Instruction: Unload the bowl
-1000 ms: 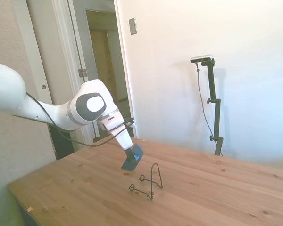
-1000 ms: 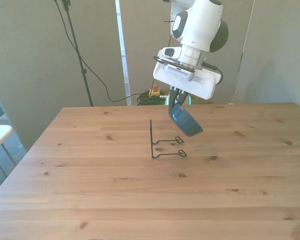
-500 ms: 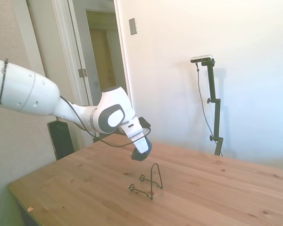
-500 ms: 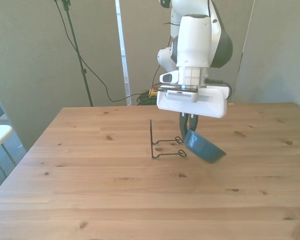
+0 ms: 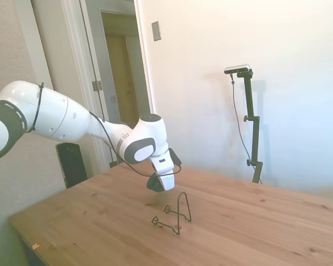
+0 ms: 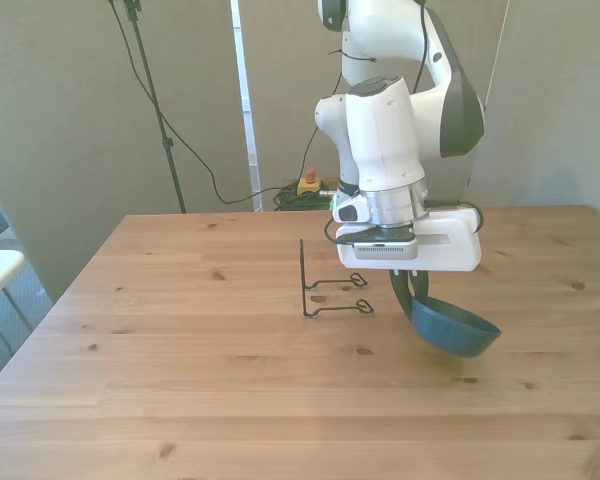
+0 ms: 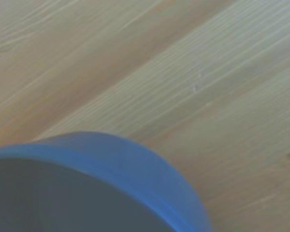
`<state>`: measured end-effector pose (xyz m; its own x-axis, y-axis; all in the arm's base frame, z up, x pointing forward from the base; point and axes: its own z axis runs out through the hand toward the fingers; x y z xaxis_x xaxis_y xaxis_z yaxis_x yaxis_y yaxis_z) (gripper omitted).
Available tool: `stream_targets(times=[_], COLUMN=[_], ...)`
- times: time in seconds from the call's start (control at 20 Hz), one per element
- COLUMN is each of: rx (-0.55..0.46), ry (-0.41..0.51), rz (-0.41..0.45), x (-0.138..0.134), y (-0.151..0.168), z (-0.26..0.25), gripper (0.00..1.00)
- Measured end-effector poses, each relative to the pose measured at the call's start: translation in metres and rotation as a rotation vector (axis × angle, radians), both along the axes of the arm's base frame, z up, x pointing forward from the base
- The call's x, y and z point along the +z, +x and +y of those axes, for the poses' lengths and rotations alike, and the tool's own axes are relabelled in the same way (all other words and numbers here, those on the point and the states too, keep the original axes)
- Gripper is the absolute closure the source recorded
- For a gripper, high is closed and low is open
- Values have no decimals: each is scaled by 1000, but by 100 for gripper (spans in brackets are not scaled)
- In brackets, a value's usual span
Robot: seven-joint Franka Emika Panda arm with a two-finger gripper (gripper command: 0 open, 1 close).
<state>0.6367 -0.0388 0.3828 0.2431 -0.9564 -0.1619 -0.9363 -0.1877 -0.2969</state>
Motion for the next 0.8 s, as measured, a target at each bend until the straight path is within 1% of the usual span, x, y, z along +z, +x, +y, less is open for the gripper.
stream_targets(times=[0.15,0.45,0.5,0.8], rx=[27,56,59,54], ry=[31,74,77,76], rz=[27,77,83,77], x=[-6,-25,-27,-27], y=[0,11,12,16], z=[2,-1,-1,-10], gripper=[100,100,0,0])
